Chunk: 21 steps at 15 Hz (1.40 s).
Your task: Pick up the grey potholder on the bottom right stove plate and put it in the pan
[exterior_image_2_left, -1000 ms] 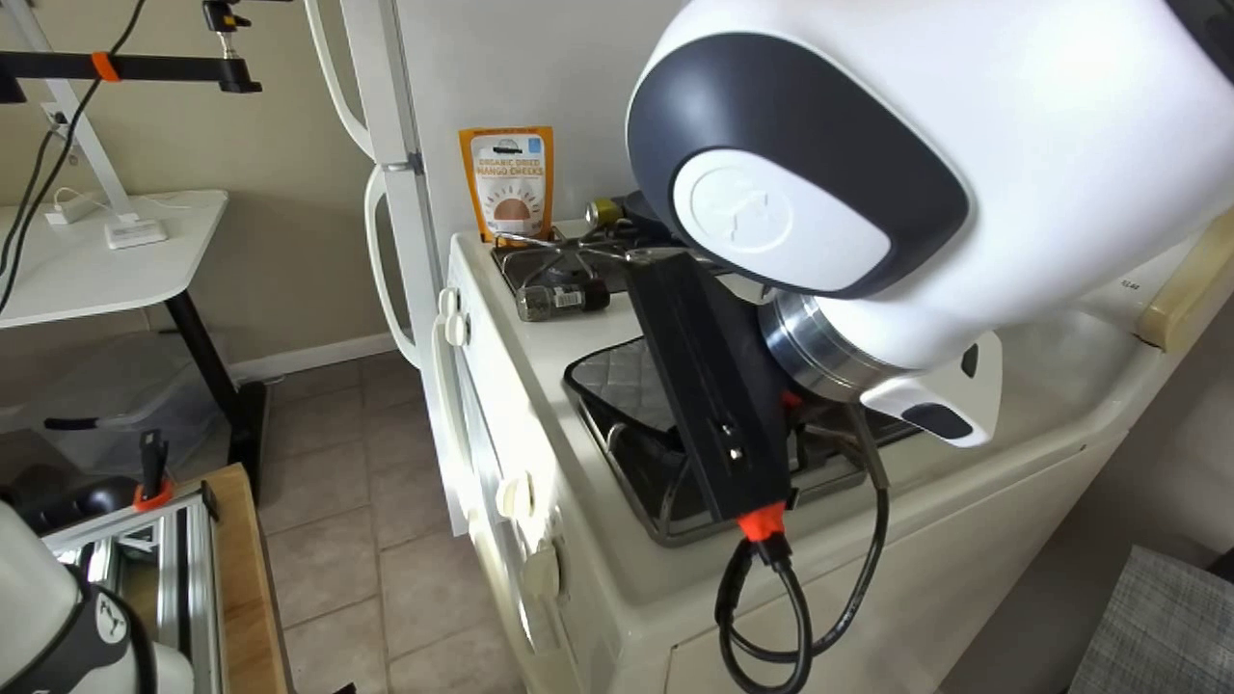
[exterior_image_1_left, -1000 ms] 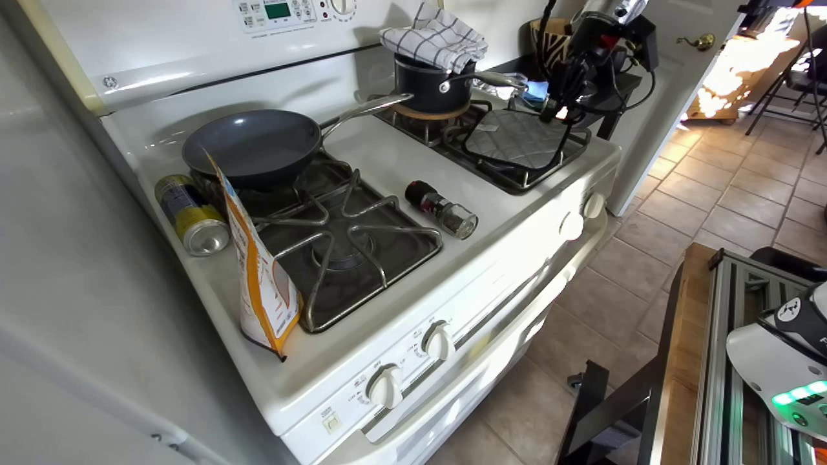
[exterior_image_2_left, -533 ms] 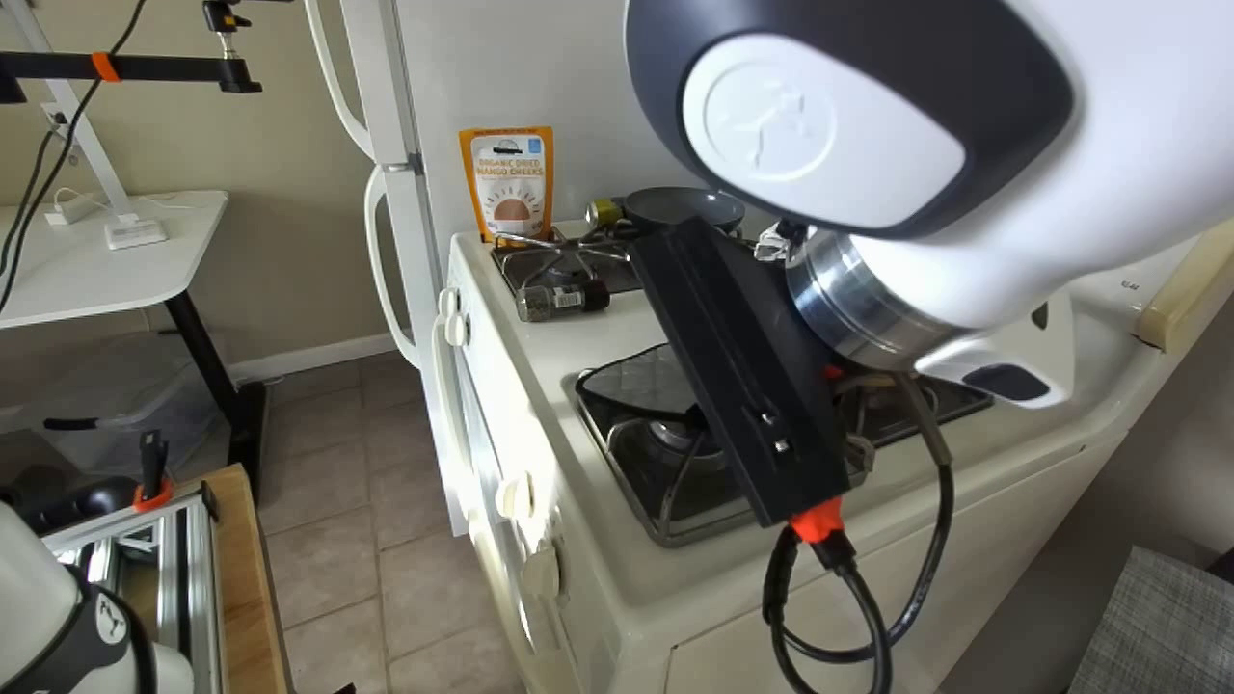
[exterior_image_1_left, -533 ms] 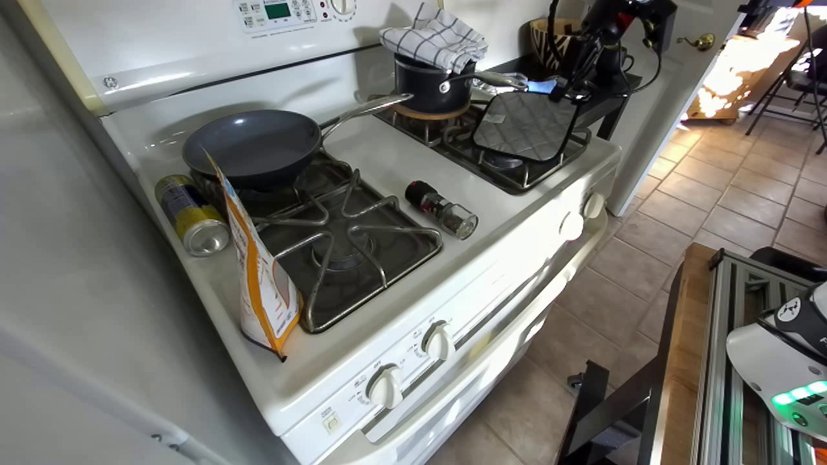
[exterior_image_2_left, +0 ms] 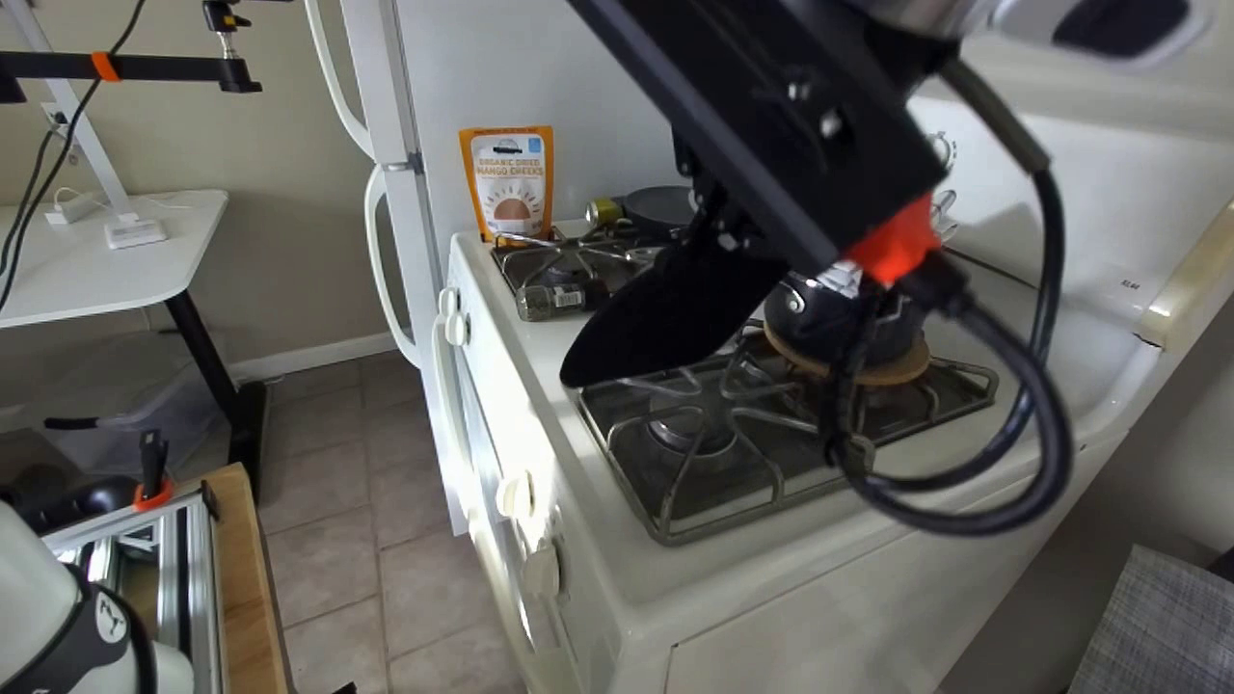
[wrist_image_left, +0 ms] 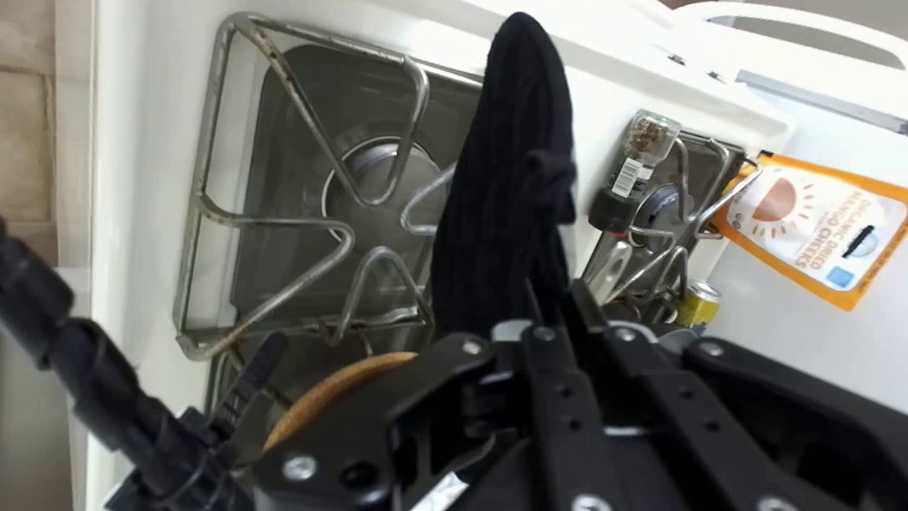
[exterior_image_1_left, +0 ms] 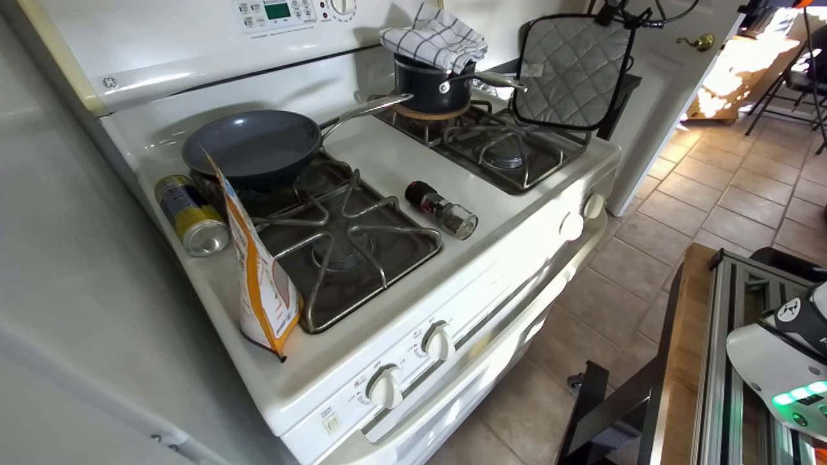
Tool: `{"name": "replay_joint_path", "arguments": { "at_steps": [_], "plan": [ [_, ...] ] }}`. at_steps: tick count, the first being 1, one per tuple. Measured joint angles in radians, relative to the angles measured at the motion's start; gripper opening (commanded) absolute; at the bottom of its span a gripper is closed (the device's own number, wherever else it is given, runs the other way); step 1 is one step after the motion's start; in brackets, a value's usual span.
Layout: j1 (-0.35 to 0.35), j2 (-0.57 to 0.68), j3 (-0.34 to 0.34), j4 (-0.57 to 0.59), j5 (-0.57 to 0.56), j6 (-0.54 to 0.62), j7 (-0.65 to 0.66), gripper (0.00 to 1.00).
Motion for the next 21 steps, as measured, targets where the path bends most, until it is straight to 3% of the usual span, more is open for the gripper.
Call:
{"name": "replay_joint_path", "arguments": {
  "at_steps": [4, 12, 18, 21],
  "plan": [
    [0.040, -0.075, 0.010, 0.027, -0.019, -0.001, 0.043, 0.02],
    [0.065, -0.070, 0.003, 0.033, -0.030, 0.008, 0.028, 0.00],
    [0.178, -0.146, 0.147, 0.134, -0.224, 0.011, 0.074, 0.00],
    [0.251, -0.123, 0.222, 0.209, -0.310, 0.089, 0.092, 0.02]
  ]
}}
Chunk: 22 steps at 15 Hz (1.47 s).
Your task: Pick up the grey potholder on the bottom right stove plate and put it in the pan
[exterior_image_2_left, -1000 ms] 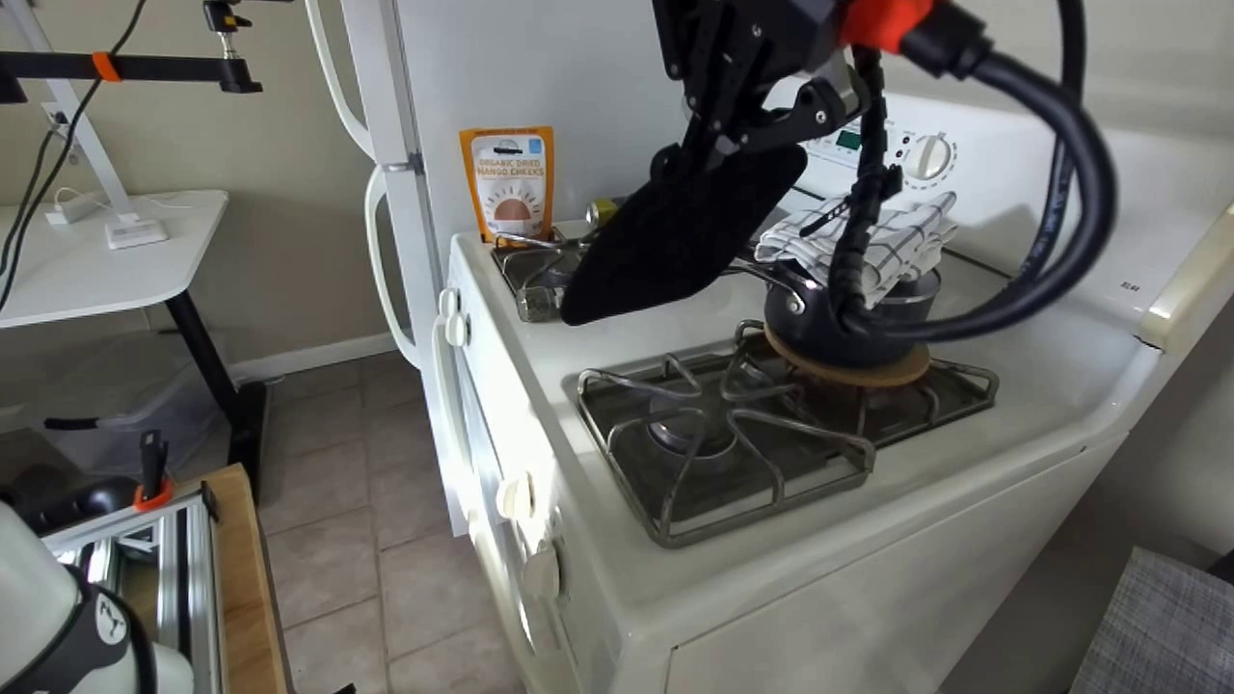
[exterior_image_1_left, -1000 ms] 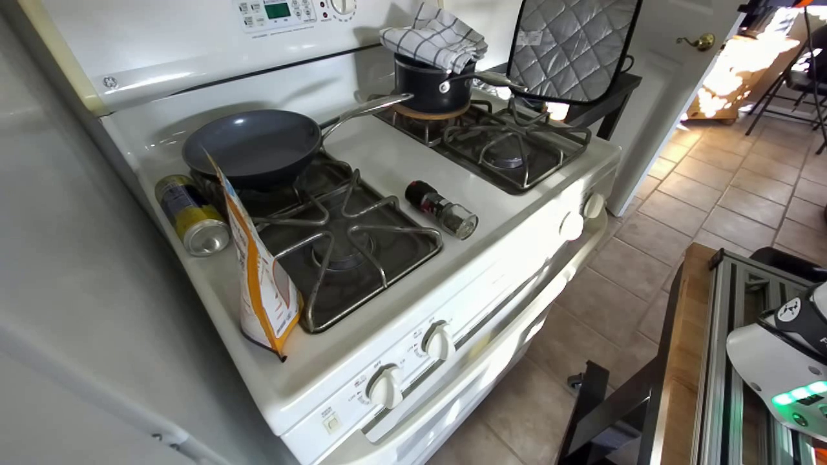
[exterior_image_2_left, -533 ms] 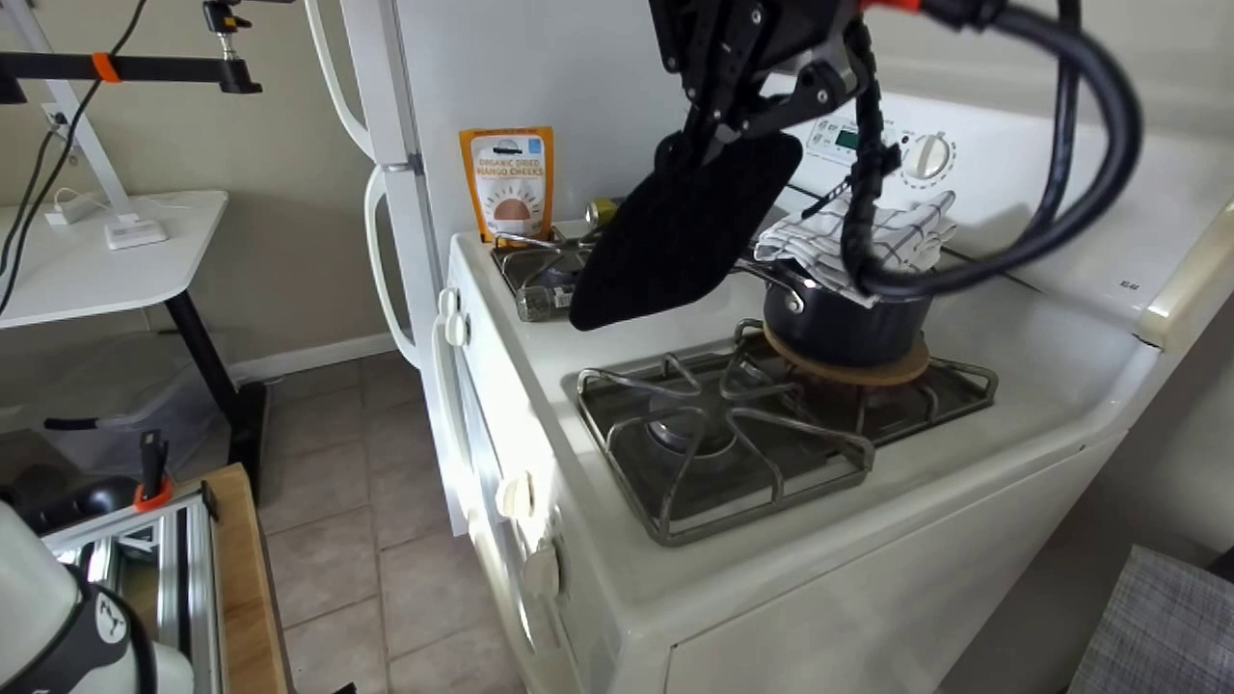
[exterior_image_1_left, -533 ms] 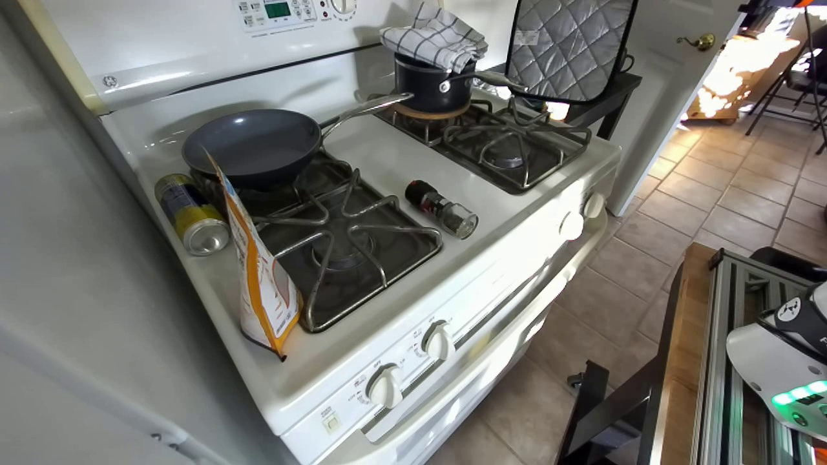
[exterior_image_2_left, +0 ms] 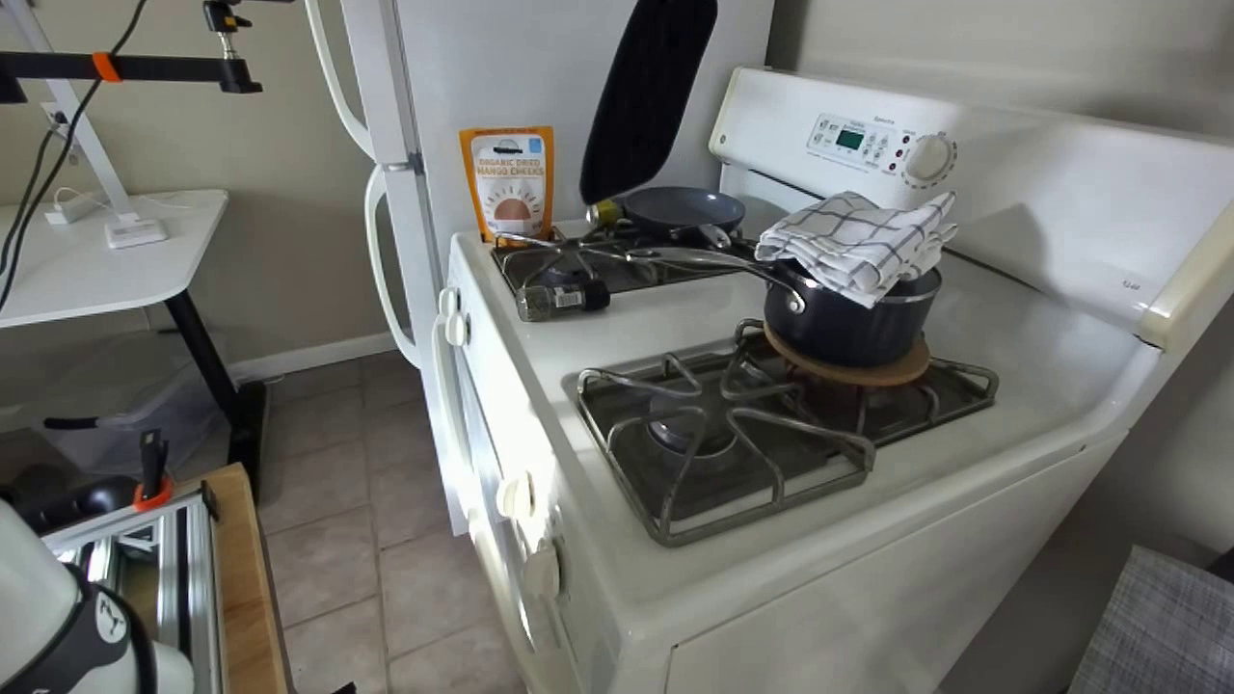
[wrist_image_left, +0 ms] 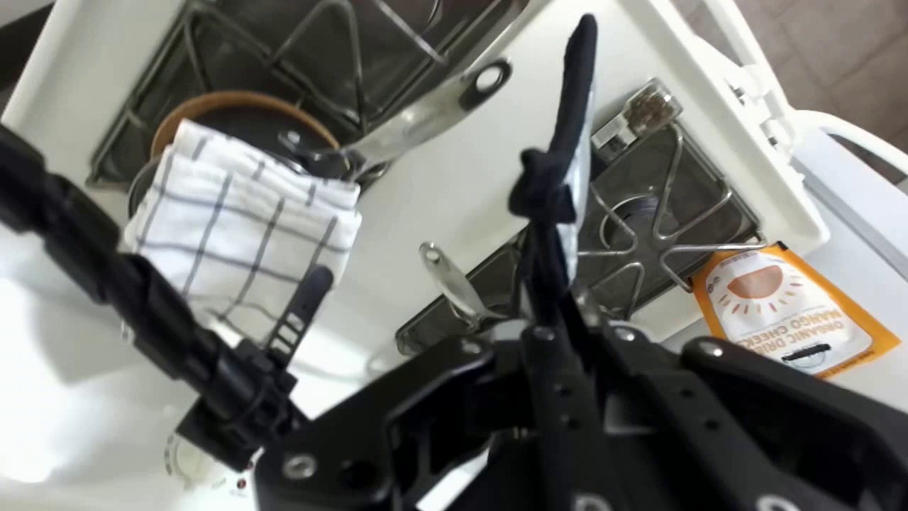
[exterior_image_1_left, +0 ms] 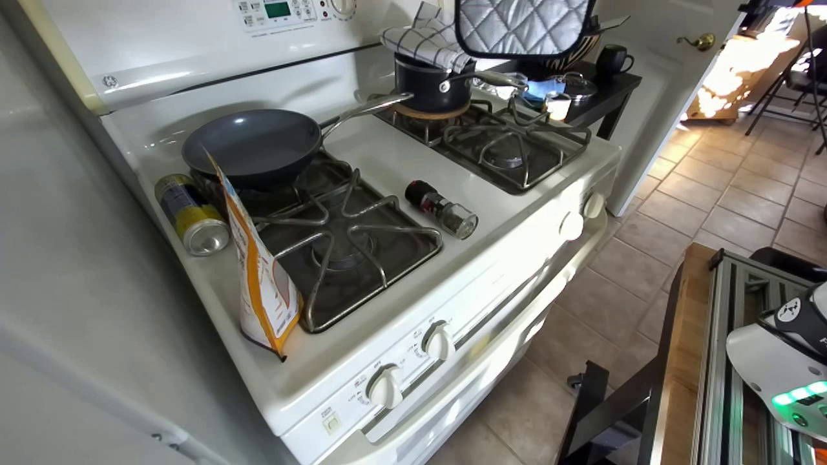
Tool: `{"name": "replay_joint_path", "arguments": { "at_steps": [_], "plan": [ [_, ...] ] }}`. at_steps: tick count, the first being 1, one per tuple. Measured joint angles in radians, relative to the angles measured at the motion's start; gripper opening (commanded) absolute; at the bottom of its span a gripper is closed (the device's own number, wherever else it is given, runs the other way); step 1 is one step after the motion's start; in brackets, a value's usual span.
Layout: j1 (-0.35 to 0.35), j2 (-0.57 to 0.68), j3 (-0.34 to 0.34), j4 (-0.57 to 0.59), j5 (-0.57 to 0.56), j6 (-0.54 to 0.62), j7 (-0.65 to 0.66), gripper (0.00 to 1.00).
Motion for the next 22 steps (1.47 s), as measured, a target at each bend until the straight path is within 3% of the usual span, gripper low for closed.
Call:
{"name": "replay_joint_path", "arguments": {
  "at_steps": [2, 9, 12, 19, 22],
  "plan": [
    [0.036, 0.043, 0.030, 0.034, -0.052, 0.078, -0.001, 0.02],
    [0.043, 0.087, 0.029, 0.068, -0.069, 0.097, -0.010, 0.00],
    [0.064, 0.104, 0.044, 0.078, -0.116, 0.157, -0.047, 0.00],
    [0.163, 0.258, 0.175, 0.198, -0.322, 0.306, -0.096, 0.00],
    [0.187, 0.323, 0.208, 0.227, -0.385, 0.438, -0.143, 0.02]
  ]
}}
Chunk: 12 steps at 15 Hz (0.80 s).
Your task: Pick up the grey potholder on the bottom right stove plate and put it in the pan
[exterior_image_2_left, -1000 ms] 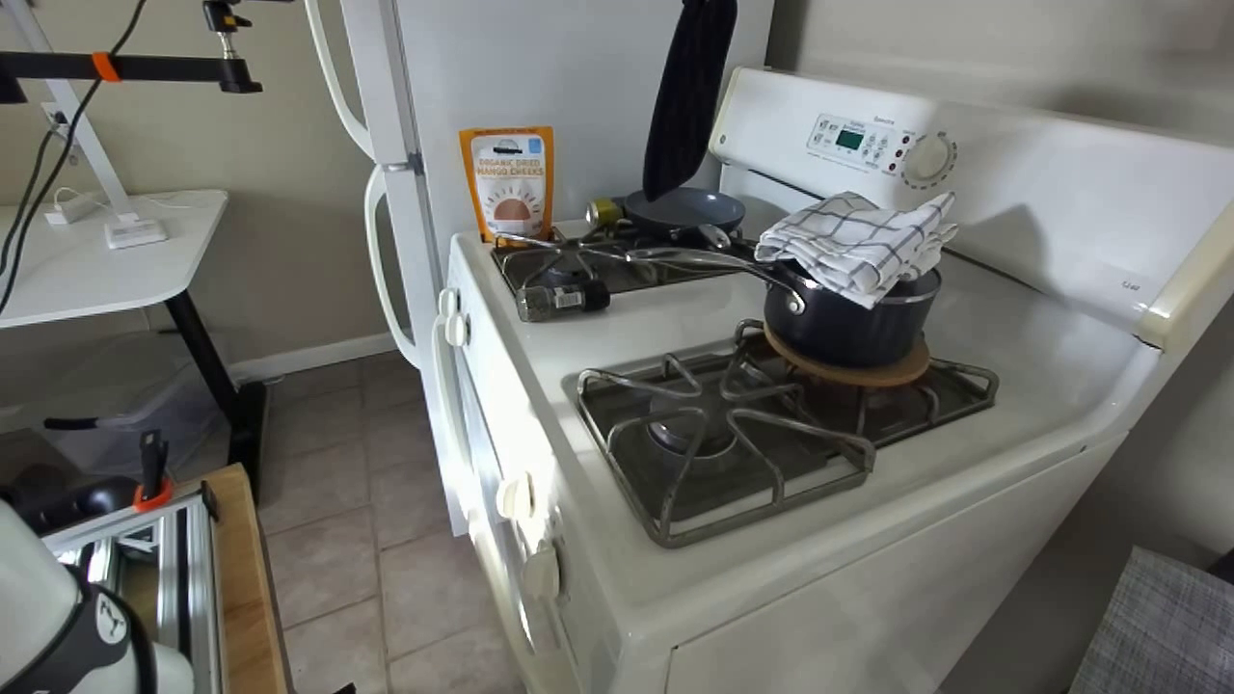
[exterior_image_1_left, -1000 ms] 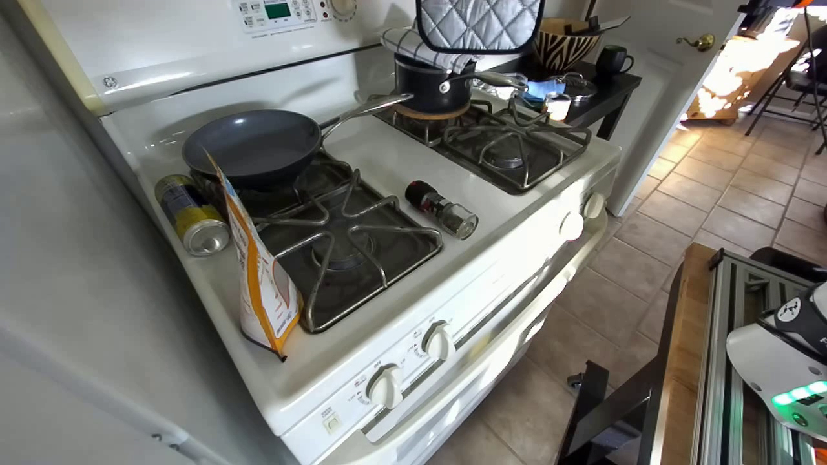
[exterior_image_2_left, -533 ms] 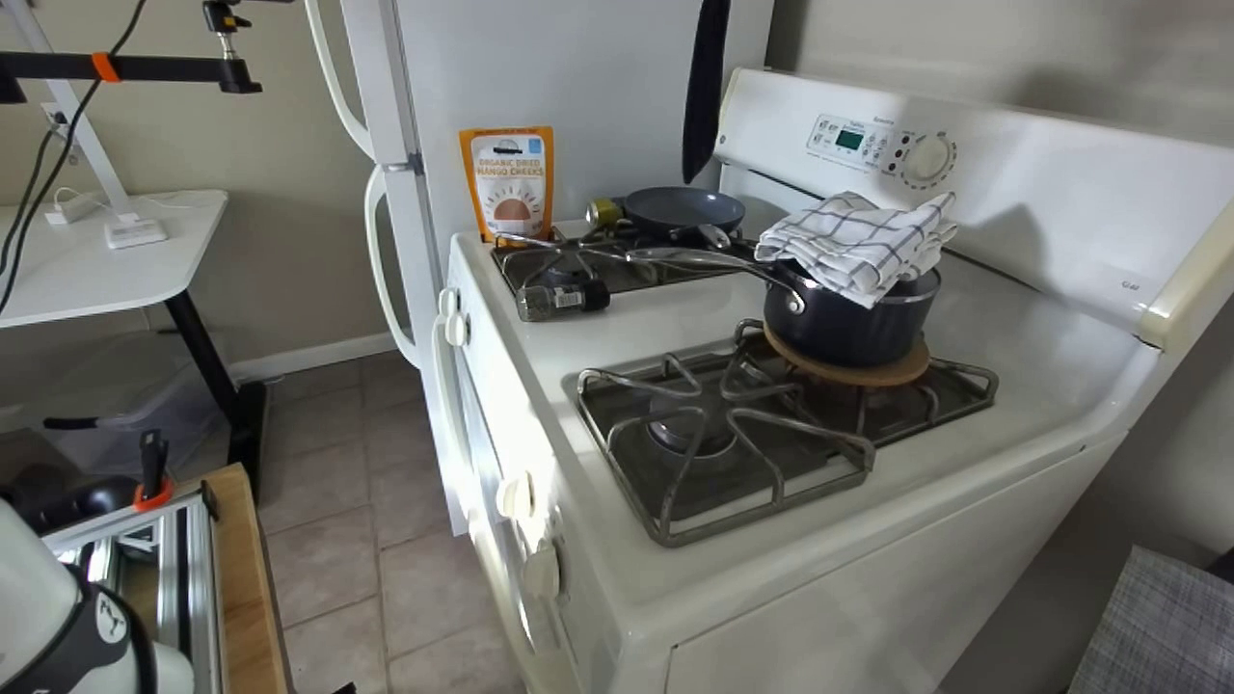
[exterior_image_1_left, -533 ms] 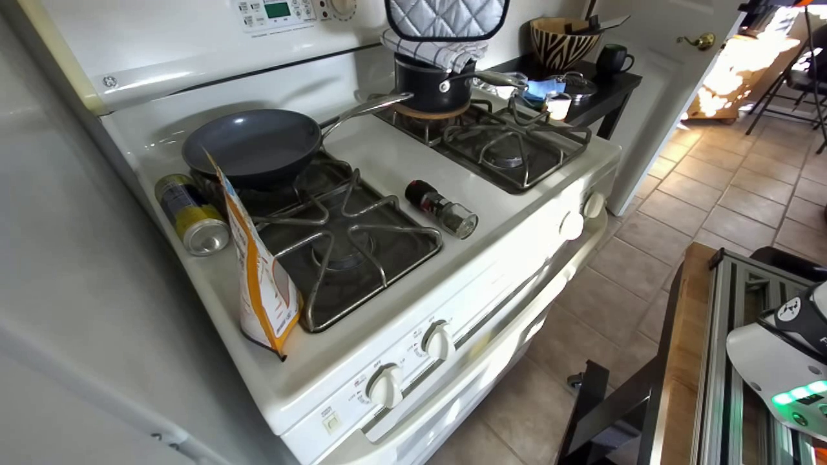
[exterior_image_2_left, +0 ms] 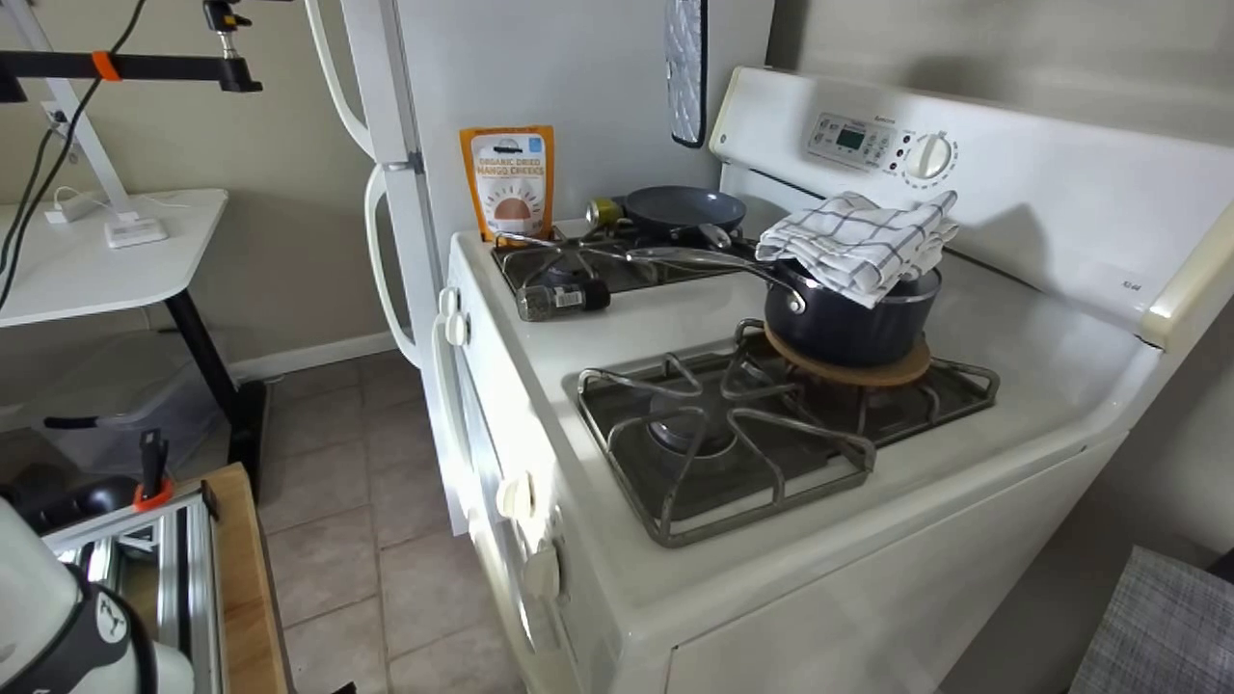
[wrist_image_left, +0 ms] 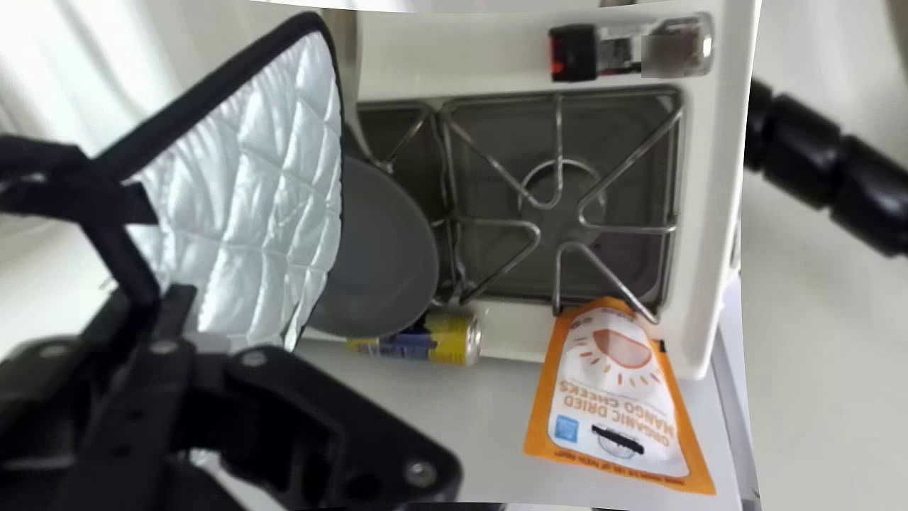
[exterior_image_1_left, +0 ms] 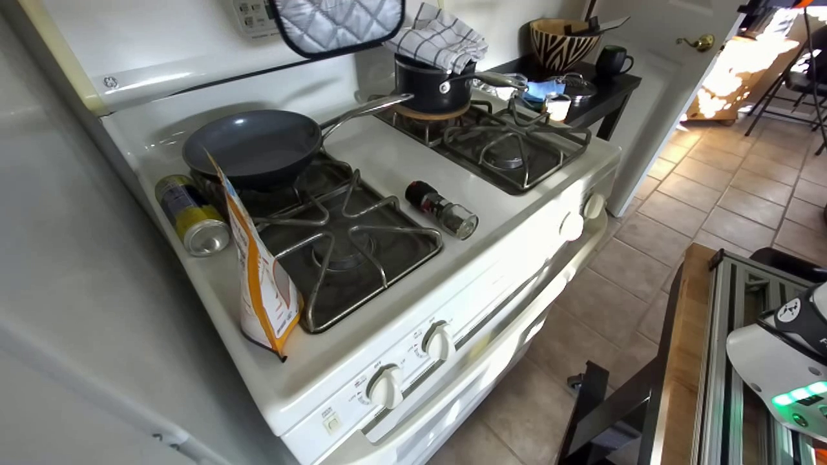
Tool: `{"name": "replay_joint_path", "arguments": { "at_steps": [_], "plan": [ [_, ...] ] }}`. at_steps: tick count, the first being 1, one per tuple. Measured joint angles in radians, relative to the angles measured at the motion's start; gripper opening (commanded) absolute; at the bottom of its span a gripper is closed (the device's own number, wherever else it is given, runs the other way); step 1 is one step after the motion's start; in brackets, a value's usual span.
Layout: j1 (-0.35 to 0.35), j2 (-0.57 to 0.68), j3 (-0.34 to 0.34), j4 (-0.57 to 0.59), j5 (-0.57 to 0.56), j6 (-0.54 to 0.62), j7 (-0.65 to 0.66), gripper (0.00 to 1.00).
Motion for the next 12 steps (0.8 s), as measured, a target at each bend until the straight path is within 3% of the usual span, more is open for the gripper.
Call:
{"name": "replay_joint_path", "arguments": {
  "at_steps": [2, 5, 8, 12],
  "plan": [
    [0.002, 0.033, 0.003, 0.013, 0.062, 0.095, -0.062, 0.02],
    [0.000, 0.046, 0.001, 0.030, 0.083, 0.107, -0.084, 0.00],
    [0.001, 0.059, 0.006, 0.026, 0.075, 0.145, -0.068, 0.00],
    [0.009, 0.120, 0.017, 0.002, 0.043, 0.333, 0.021, 0.00]
  ]
}}
